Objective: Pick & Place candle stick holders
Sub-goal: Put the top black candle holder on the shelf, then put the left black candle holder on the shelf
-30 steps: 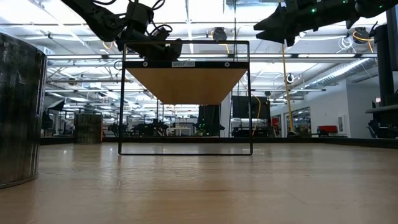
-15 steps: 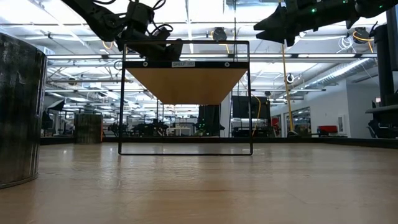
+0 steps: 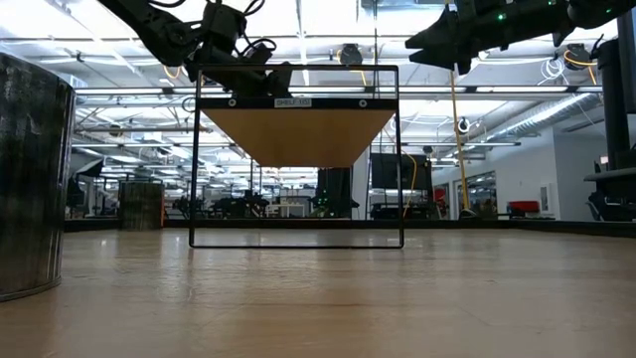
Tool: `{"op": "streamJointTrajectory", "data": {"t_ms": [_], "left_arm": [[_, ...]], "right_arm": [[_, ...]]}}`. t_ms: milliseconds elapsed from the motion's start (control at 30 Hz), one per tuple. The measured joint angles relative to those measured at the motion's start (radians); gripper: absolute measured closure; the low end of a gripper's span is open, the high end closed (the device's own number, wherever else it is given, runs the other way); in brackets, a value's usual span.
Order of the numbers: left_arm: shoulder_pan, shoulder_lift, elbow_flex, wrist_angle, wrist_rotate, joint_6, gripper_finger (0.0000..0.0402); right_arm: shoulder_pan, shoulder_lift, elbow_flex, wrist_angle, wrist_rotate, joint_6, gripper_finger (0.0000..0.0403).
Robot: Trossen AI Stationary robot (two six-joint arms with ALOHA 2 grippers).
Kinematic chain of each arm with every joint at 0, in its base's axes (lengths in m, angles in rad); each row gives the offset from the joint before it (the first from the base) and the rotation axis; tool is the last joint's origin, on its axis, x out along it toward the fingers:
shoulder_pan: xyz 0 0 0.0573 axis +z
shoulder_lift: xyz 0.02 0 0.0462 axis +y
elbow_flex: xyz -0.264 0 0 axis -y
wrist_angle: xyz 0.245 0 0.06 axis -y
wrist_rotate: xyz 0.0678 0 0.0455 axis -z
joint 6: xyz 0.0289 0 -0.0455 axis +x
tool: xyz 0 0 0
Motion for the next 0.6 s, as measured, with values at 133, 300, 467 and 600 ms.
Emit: {"op": "streamJointTrajectory", "data": {"t_ms": [133, 300, 467, 600], "left_arm": [[0.0, 0.0, 0.0, -0.001, 0.0, 0.001, 0.0174], [0.0, 0.0, 0.0, -0.001, -0.001, 0.006, 0.0132], [0.0, 0.0, 0.0, -0.031, -0.005, 0.026, 0.0111], [0.0, -0.027, -0.002, -0.098, -0.004, -0.005, 0.0108]], "right_arm": [[0.0, 0.0, 0.0, 0.0, 0.0, 0.0, 0.0172], [0.0, 0.0, 0.0, 0.0, 0.0, 0.0, 0.017], [0.0, 0.0, 0.0, 0.0, 0.0, 0.0, 0.0172], [0.0, 0.0, 0.0, 0.0, 0.0, 0.0, 0.017]]}}
